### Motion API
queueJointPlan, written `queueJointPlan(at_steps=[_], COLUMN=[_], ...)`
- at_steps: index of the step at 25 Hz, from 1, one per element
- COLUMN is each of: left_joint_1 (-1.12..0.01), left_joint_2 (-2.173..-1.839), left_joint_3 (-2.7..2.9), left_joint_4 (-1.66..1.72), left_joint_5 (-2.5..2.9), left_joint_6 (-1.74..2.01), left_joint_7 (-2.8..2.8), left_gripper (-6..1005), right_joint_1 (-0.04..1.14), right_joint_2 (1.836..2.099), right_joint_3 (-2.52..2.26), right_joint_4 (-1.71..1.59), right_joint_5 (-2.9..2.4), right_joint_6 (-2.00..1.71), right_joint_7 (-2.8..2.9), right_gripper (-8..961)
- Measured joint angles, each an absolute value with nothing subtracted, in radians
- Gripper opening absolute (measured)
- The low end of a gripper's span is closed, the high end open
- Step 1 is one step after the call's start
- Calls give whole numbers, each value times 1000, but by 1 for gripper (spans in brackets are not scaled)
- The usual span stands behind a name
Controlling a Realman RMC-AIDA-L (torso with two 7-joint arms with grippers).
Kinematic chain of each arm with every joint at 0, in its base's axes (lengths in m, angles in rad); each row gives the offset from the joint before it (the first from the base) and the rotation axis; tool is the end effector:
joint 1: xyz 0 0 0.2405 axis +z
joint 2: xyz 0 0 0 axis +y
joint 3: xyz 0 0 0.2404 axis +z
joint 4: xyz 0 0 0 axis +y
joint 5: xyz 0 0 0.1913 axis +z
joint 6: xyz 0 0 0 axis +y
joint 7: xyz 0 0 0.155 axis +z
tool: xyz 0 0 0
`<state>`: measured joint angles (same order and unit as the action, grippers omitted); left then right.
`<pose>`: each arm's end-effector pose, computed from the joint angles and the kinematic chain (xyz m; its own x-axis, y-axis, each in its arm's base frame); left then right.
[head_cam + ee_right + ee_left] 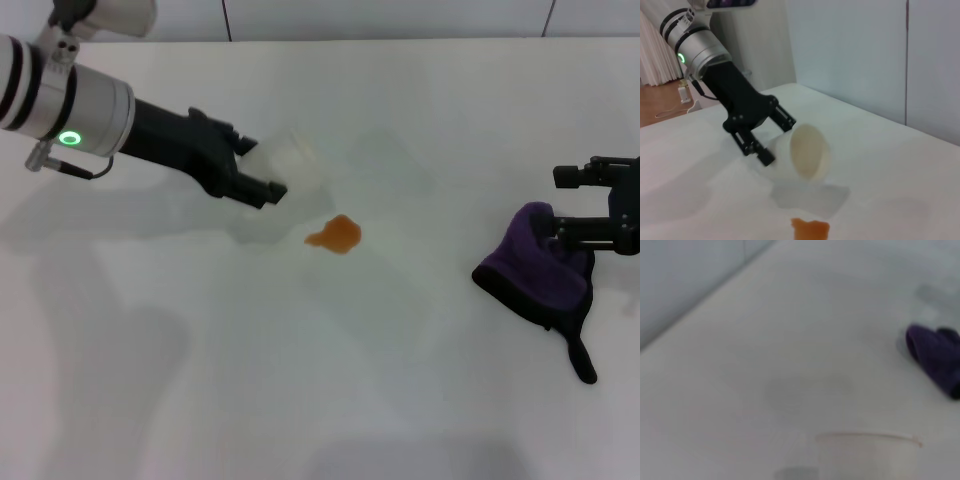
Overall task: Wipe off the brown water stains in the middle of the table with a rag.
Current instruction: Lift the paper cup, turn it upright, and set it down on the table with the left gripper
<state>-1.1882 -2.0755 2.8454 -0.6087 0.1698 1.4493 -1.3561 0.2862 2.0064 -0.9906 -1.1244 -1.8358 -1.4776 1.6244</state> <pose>-0.1830 0.3915 -0.0112 0.9441 0.3267 0.0440 0.3282 -0.9196 -0.2161 0.2422 0.3029 0.0568 0.8703 -0.2958 -0.3939 -0.4334 -0.8398 -0.3269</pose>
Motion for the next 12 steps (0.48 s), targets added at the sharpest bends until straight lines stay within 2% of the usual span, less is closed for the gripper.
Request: queueJointPlan(at_steps=[12], left_joint_1=[-1065], left_joint_2=[-2080], left_joint_3=[2846], left_joint_4=[-607], left_joint_5=[-184], left_joint_6=[1459], left_joint_7=[-1198], left_gripper=[769], right_joint_1=[289], right_joint_2=[2006], right_joint_3=[-989], right_joint_4=[-1124], right_joint_5=[-1835], right_joint_6=[-1476], right_joint_7=[1624], right_gripper=[741])
